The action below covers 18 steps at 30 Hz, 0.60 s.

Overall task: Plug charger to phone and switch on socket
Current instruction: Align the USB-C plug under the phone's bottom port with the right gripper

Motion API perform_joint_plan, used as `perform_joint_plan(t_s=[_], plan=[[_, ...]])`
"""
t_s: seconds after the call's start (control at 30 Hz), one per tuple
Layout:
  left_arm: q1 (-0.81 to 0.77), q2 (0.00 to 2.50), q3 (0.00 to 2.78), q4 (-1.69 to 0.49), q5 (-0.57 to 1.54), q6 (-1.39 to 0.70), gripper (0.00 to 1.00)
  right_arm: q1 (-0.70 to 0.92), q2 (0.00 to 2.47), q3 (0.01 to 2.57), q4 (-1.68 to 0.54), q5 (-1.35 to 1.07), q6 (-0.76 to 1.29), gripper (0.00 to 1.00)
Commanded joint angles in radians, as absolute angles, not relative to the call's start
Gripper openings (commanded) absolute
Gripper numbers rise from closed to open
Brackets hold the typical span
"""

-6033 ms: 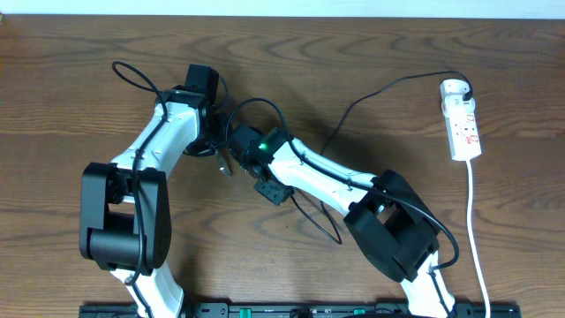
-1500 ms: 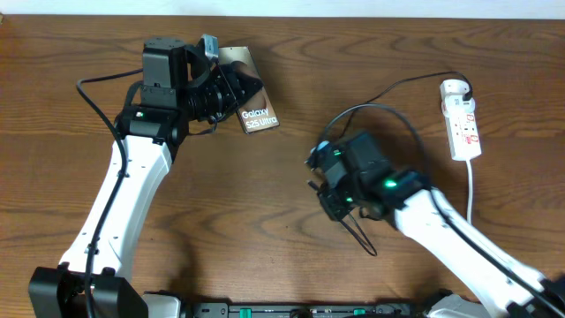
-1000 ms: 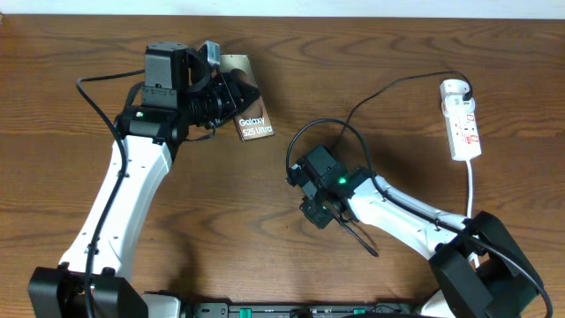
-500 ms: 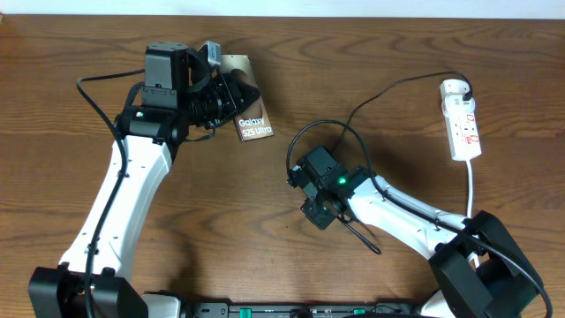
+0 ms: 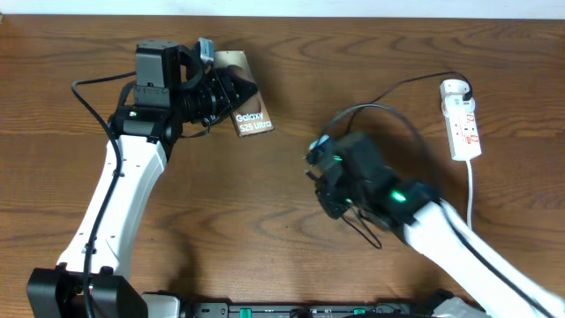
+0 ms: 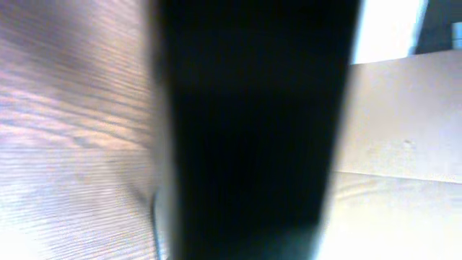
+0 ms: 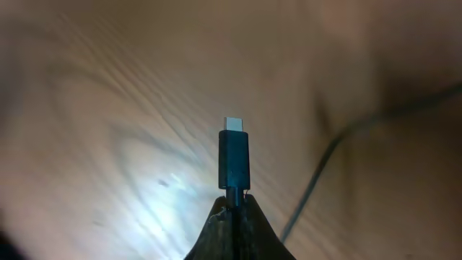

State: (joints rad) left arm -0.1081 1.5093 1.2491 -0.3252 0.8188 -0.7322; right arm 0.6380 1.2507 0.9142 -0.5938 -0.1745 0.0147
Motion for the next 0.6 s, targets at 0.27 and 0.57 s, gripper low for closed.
perform_joint_plan(t_s=[0.27, 0.57], plan=[[-0.158, 1.502, 1.260, -0.047, 0.956, -1.076, 0.07, 0.625, 0.990, 0.808, -0.356, -0.324, 0.138, 0.01], [-0.176, 1.502, 1.260, -0.012, 0.949, -1.154, 0.07, 0.622, 0.986, 0.751, -0.117, -0.300, 0.168, 0.01]])
